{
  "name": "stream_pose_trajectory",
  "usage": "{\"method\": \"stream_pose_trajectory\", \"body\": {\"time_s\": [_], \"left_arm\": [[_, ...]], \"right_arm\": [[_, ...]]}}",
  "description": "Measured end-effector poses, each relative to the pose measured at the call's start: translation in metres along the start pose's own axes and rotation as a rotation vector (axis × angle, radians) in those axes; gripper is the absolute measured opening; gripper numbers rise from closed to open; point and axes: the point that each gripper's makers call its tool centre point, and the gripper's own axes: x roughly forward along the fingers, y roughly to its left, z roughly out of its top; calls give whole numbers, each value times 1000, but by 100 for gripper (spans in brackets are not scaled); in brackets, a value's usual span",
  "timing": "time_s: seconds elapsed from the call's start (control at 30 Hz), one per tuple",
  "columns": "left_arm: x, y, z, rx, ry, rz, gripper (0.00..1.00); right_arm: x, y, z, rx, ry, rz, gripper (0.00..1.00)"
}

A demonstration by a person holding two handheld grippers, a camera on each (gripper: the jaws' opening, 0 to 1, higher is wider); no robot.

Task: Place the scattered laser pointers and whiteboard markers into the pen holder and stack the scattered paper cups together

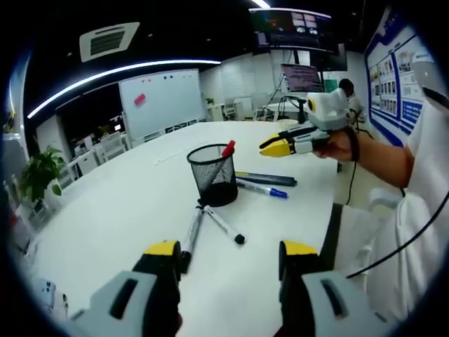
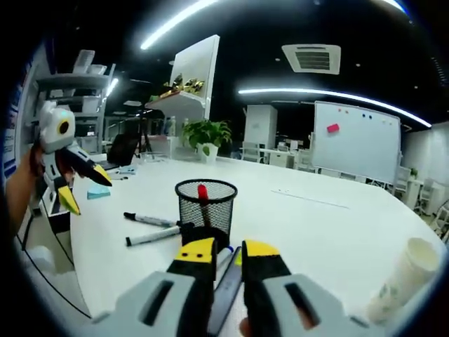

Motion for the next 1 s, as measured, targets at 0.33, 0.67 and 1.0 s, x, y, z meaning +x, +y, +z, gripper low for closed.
{"method": "stream_pose_trajectory", "body": {"time_s": [0.33, 0.67, 1.0], "left_arm": [[1, -2, 3, 7, -1, -5, 57], [2, -2, 1, 4, 4, -3, 57], [5, -5, 0, 3, 8, -10, 57]], "right_arm": [[-4, -3, -7, 15, 13, -12, 15], [-7, -1, -19, 27, 34, -10, 15], [-10, 0, -32, 48, 58, -12, 16]]}}
